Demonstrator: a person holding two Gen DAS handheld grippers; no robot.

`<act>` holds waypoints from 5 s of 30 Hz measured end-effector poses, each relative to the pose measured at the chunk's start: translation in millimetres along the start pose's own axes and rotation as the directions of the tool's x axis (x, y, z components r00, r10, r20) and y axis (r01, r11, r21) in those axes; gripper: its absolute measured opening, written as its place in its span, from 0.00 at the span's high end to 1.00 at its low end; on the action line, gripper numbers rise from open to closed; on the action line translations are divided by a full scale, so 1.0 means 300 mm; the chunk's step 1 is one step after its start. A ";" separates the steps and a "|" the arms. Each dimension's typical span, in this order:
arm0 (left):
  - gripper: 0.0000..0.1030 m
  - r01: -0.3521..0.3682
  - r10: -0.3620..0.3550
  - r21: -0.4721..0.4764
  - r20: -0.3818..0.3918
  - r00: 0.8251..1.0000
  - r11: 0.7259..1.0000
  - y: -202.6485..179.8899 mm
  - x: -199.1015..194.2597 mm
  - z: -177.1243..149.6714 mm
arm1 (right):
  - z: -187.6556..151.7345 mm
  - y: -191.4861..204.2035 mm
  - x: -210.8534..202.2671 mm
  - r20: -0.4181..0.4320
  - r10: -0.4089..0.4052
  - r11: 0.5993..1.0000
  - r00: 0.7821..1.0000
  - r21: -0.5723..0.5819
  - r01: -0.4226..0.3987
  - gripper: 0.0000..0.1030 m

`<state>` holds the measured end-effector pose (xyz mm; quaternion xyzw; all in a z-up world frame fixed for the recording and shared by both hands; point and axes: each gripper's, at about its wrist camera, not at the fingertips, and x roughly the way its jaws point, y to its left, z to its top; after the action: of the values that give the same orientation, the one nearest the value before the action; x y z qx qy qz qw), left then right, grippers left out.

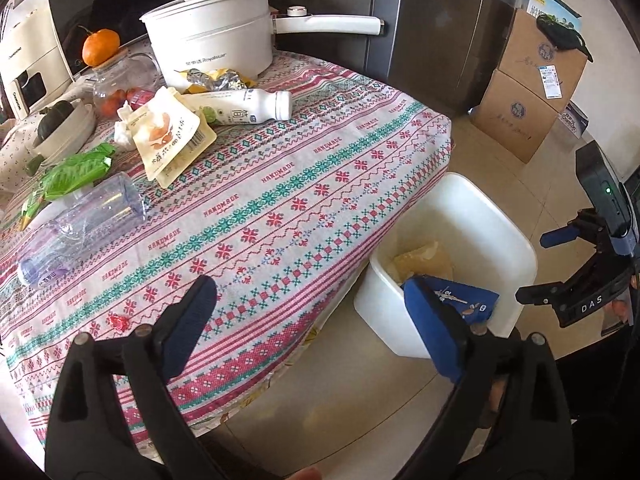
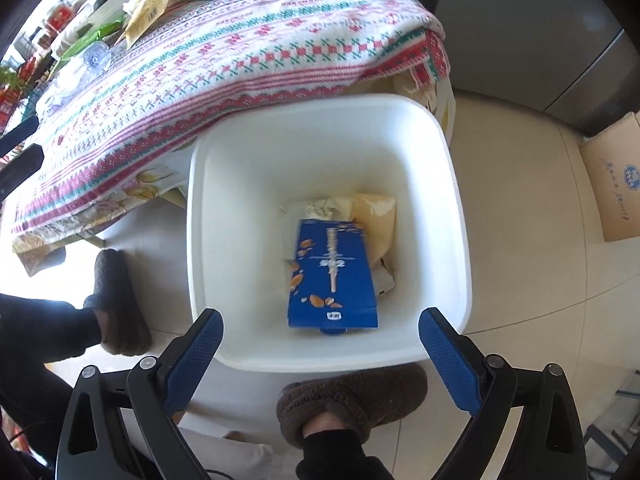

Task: Collect trash
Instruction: 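Drop the snack bag and blue box into the white bin with both tools, then grasp the clear plastic bottle with the left tool, then grasp the cream snack pouch with the right tool while the left tool holds the bottle, then carry the bottle and pouch to the white bin and release both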

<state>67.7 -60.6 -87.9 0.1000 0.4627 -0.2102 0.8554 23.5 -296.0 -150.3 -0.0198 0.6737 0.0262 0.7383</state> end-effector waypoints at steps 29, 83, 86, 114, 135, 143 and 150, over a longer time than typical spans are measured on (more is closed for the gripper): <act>0.08 -0.179 0.215 0.211 -0.164 0.963 0.961 0.671 0.147 0.129 | 0.366 0.284 -0.158 0.220 0.041 0.999 0.975 -0.009 -0.040 0.03; 0.39 -0.009 -0.009 -0.522 -0.032 0.999 0.853 0.698 -0.089 -0.030 | 0.845 0.558 0.016 0.383 0.345 0.924 0.857 0.022 -0.382 0.22; 0.46 -0.007 -0.003 -0.532 -0.018 1.000 0.847 0.711 -0.111 -0.024 | 0.902 0.564 0.061 0.382 0.349 0.919 0.856 0.041 -0.393 0.22; 0.47 0.001 0.029 -0.463 0.058 0.998 0.886 0.610 -0.179 0.003 | 0.659 0.519 -0.291 0.510 0.348 0.933 0.787 -0.107 -0.343 0.96; 0.47 0.155 -0.156 -0.191 0.010 0.988 0.969 0.260 -0.174 -0.020 | 0.120 0.211 -0.578 0.568 0.191 0.981 0.801 -0.074 -0.181 0.97; 0.47 0.195 -0.199 -0.060 -0.072 0.977 0.979 0.066 -0.112 -0.015 | 0.020 0.012 -0.494 0.486 0.085 0.993 0.870 0.030 -0.114 0.97; 0.47 0.230 -0.222 0.039 -0.146 0.964 0.972 -0.089 -0.055 -0.007 | -0.012 -0.105 -0.346 0.345 0.000 0.993 0.938 0.110 -0.040 0.93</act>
<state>46.1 -79.2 -74.7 0.0849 0.5241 -0.3119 0.7880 12.4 -329.0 -47.4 0.0346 0.5345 -0.0021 0.8445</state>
